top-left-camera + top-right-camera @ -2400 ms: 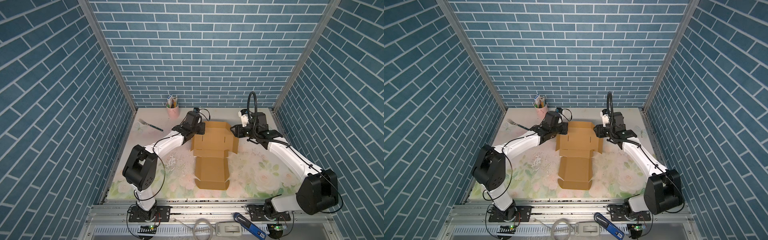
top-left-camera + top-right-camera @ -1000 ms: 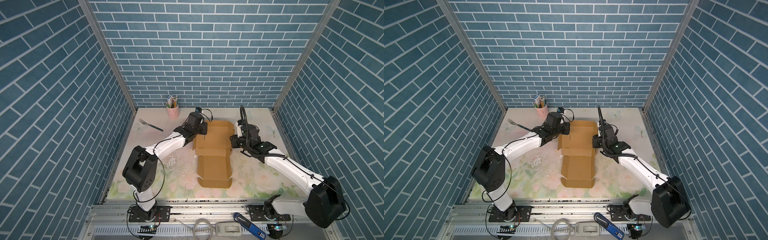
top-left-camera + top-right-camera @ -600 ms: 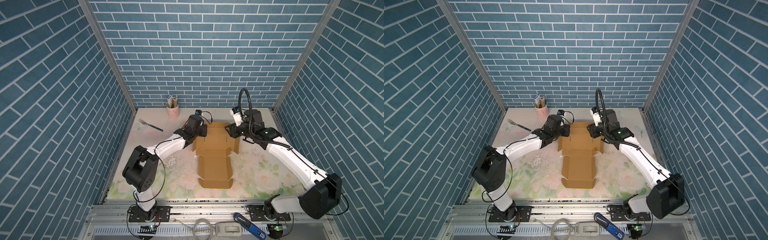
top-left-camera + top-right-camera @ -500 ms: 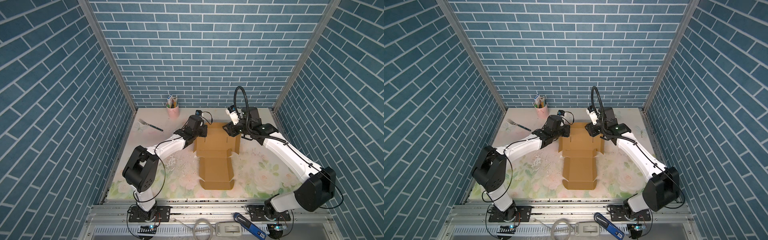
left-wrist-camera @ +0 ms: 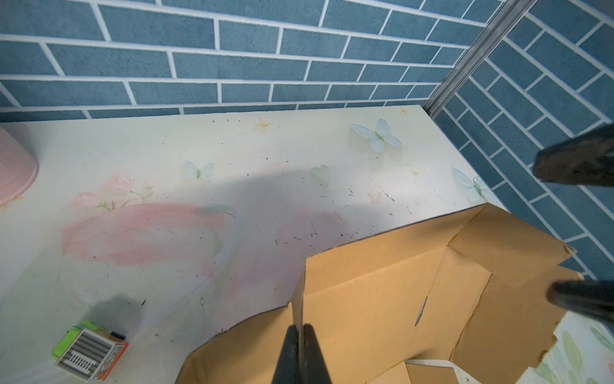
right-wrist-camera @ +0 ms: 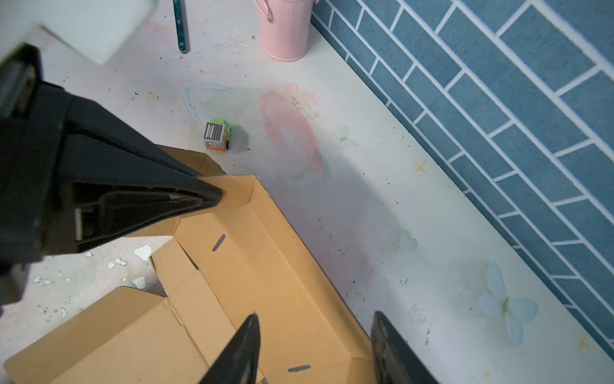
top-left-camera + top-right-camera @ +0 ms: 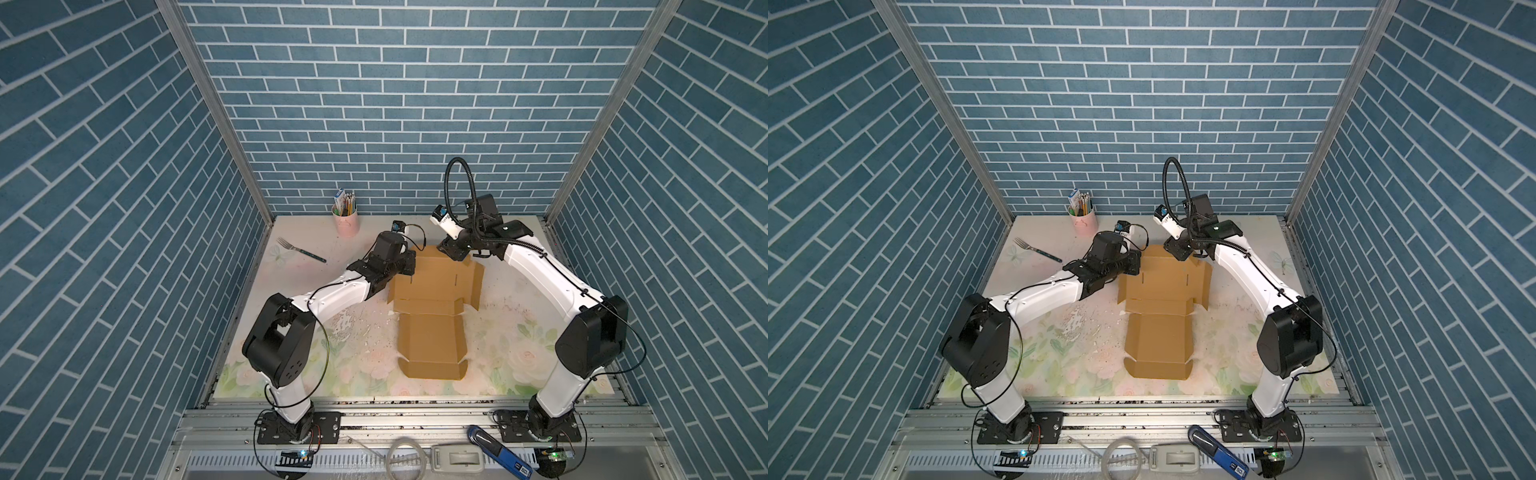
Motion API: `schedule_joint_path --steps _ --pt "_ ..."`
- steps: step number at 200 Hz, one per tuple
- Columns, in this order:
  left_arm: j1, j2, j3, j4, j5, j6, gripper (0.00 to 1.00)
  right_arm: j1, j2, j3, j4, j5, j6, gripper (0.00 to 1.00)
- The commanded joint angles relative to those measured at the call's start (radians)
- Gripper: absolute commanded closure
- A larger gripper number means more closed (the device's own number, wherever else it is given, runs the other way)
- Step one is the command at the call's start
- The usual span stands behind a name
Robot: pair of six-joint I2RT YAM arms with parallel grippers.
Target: Fold the paper box
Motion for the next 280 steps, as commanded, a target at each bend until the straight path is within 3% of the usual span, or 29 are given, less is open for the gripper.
schedule_joint_path --steps 1,114,196,251,280 --pt "-0.011 -0.029 -0.017 0.038 0.004 0.018 1.00 -0.015 0.041 0.044 -0.086 -0.008 -0.116 0.44" --pt "-0.053 -0.054 -0.050 0.091 -0.052 0.091 1.00 -0.067 0.122 0.110 -0.189 -0.051 -0.181 0.46" --pt "-0.053 -0.034 -0.042 0.104 -0.053 0.060 1.00 -0.045 0.064 -0.003 -0.133 0.026 -0.165 0.57" --pt "-0.053 -0.029 -0.036 0.105 -0.046 0.053 1.00 -0.020 0.043 -0.030 -0.088 0.067 -0.167 0.70" --pt "-0.053 -0.030 -0.033 0.093 -0.039 0.060 1.00 -0.013 0.025 -0.040 -0.078 0.063 -0.165 0.70"
